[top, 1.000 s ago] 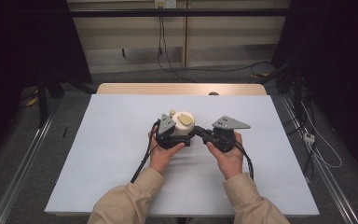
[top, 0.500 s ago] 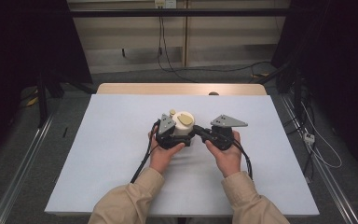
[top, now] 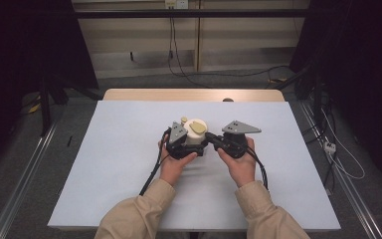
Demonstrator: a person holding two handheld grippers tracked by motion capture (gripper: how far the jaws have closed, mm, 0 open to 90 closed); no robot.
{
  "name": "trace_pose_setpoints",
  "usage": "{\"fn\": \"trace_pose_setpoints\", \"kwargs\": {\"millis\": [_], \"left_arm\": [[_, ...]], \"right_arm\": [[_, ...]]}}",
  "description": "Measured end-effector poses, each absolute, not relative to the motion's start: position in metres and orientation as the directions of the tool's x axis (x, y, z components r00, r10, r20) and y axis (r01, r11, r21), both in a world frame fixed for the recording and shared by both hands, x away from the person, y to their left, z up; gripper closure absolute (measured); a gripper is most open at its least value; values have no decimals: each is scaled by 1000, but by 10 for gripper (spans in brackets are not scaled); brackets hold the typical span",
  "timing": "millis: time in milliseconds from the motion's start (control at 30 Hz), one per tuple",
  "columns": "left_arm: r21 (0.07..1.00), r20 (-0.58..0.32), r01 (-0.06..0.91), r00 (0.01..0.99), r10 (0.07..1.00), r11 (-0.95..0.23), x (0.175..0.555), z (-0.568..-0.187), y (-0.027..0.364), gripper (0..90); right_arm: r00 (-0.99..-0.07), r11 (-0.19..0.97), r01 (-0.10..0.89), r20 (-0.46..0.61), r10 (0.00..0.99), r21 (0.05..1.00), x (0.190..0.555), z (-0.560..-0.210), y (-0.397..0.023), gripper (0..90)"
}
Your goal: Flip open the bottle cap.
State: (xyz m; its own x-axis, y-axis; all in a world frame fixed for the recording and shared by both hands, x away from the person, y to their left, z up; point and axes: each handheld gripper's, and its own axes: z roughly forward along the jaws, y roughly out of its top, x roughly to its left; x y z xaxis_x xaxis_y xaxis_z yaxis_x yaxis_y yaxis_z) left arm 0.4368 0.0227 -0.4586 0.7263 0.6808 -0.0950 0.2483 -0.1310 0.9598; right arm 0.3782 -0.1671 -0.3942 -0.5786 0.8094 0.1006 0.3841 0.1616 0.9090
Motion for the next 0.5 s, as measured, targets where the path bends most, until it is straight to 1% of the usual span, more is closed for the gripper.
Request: {"fn": "trace_pose_setpoints", "kwargs": {"millis": [500], "left_arm": [[958,-87,248,726,682,-142,437,-458,23,63]], "right_arm": [[-576,188,374,68,815,908,382,-389,-162,900]]}}
